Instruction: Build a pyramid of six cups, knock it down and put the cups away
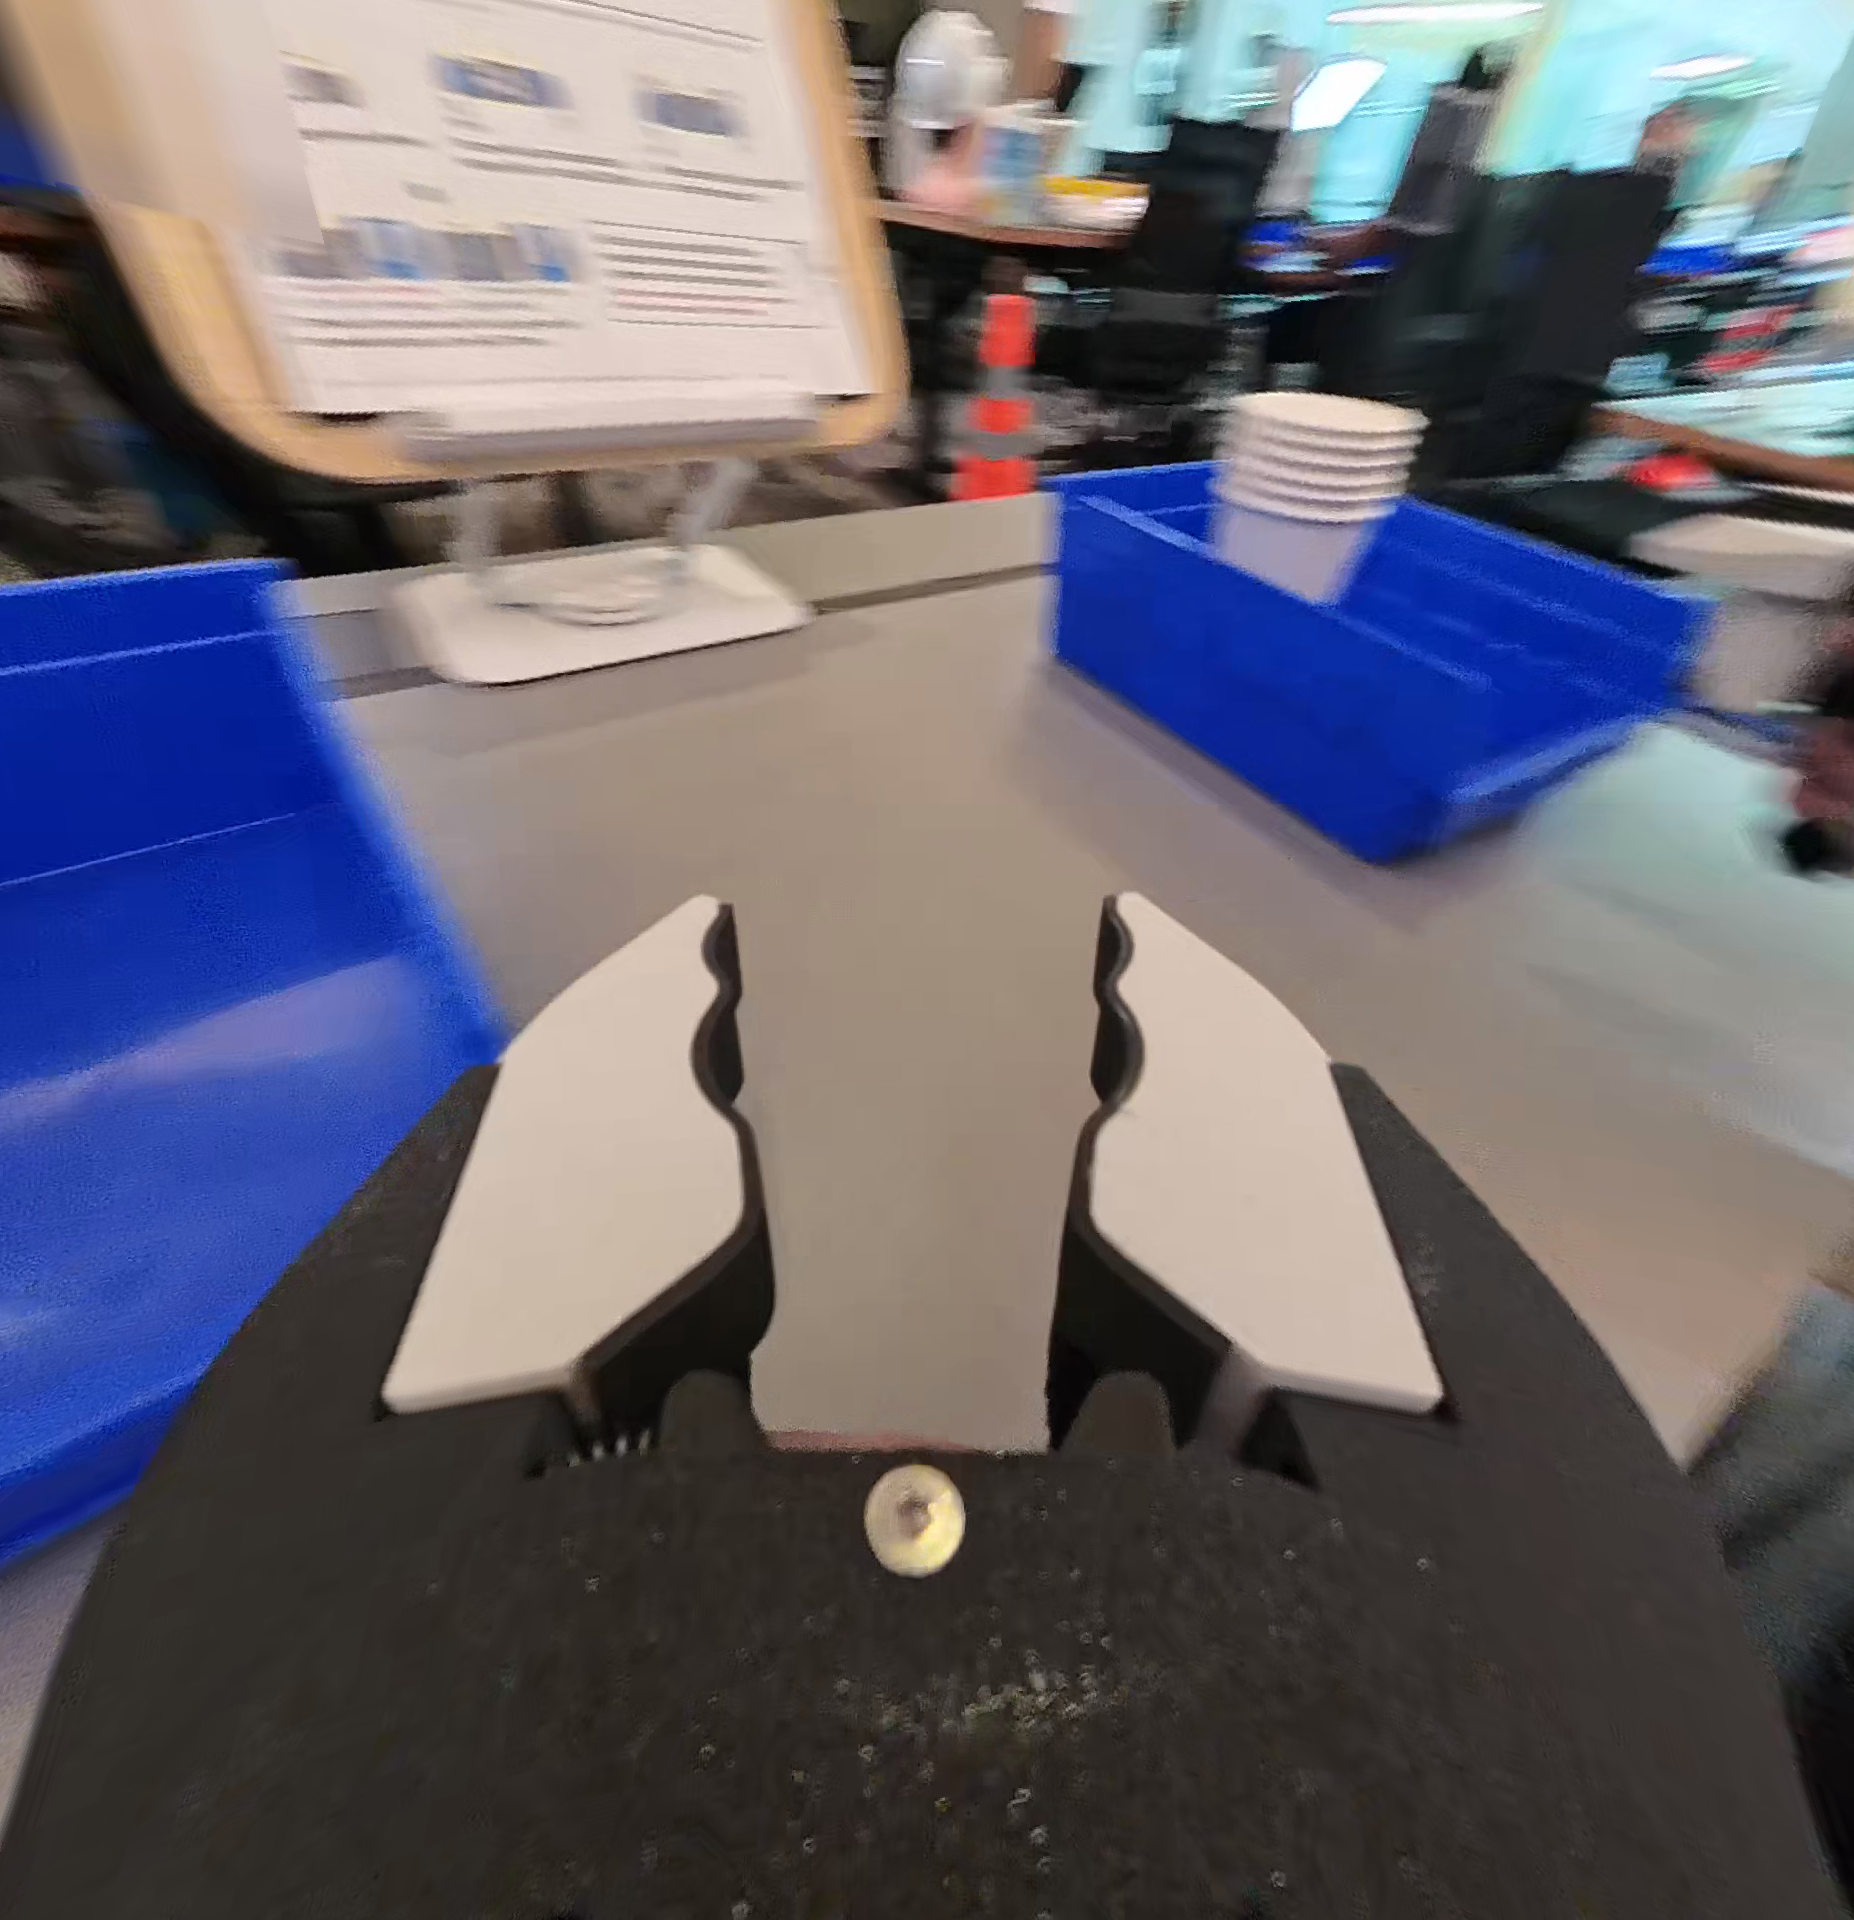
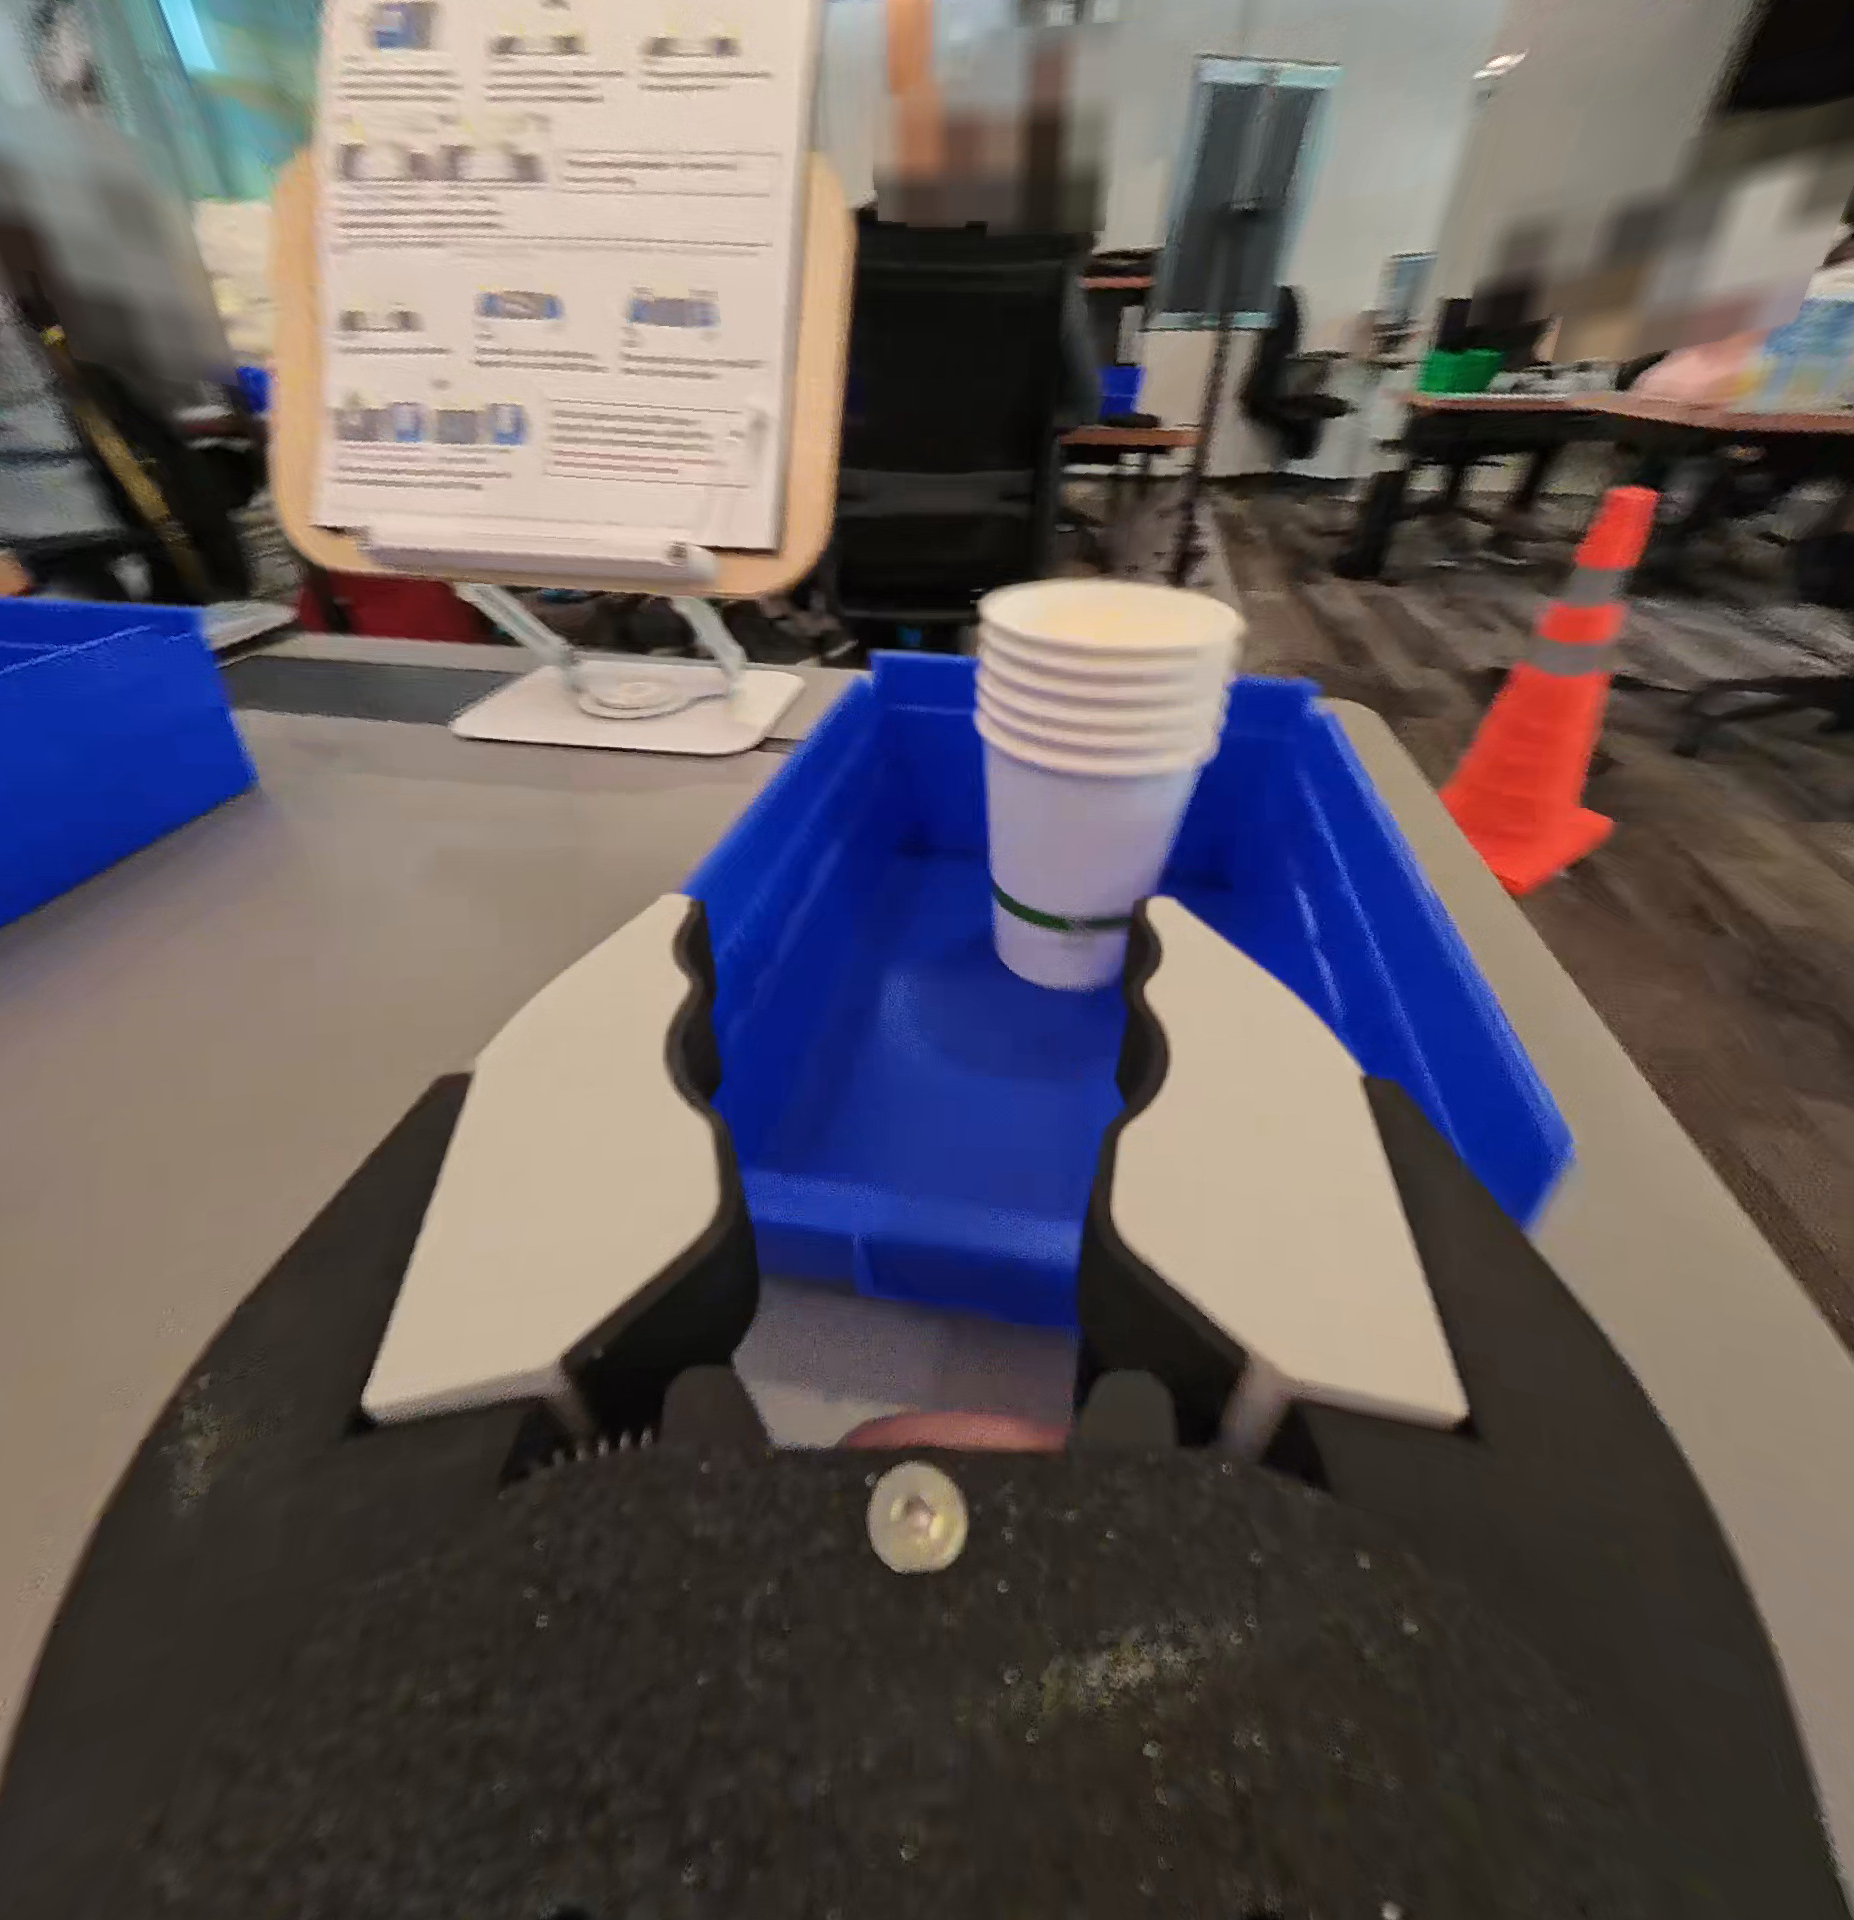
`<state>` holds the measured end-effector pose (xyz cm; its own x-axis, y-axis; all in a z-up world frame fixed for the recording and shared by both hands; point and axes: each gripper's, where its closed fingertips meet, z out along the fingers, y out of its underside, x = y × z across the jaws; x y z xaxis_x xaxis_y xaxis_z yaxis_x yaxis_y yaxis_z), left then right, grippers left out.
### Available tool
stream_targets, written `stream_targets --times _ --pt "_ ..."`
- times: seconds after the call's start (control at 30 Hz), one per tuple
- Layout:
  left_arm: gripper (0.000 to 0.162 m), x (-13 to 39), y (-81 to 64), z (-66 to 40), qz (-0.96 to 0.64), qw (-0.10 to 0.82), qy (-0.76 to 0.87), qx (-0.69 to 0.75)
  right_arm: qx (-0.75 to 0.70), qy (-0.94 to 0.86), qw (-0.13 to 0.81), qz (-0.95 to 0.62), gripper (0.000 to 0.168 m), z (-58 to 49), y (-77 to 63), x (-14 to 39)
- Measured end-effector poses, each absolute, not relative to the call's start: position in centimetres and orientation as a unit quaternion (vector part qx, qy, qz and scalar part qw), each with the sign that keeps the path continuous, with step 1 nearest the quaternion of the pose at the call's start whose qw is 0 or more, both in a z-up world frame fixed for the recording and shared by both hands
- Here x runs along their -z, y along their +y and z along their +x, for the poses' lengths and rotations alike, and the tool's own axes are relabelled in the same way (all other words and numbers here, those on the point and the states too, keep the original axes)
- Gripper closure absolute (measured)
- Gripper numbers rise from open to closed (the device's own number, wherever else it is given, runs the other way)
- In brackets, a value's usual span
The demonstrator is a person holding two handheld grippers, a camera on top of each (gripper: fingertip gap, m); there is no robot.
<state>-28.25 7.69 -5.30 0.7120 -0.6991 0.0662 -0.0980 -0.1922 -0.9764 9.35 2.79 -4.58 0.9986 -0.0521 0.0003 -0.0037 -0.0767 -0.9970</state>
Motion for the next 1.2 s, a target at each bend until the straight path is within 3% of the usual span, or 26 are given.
stream_targets --times 0.1,0.4,0.53,1.2 --pt "0.098 5.8 8.1 -33.3 -0.754 0.605 0.203 0.158 0.011 0.074 0.673 -0.736 0.094 9.5 -0.1 7.4" --pt "0.097 10.5 9.4 -39.9 -0.804 0.572 0.138 0.083 0.052 0.051 0.644 -0.761 0.096 10.6 -0.8 9.5" --pt "0.095 12.2 9.9 -40.8 -0.829 0.536 0.104 0.124 0.031 0.046 0.638 -0.768 0.096 9.9 -0.8 9.9" --pt "0.095 12.4 9.9 -40.4 -0.830 0.530 0.107 0.135 0.020 0.034 0.621 -0.782 0.096 9.4 0.4 10.9"
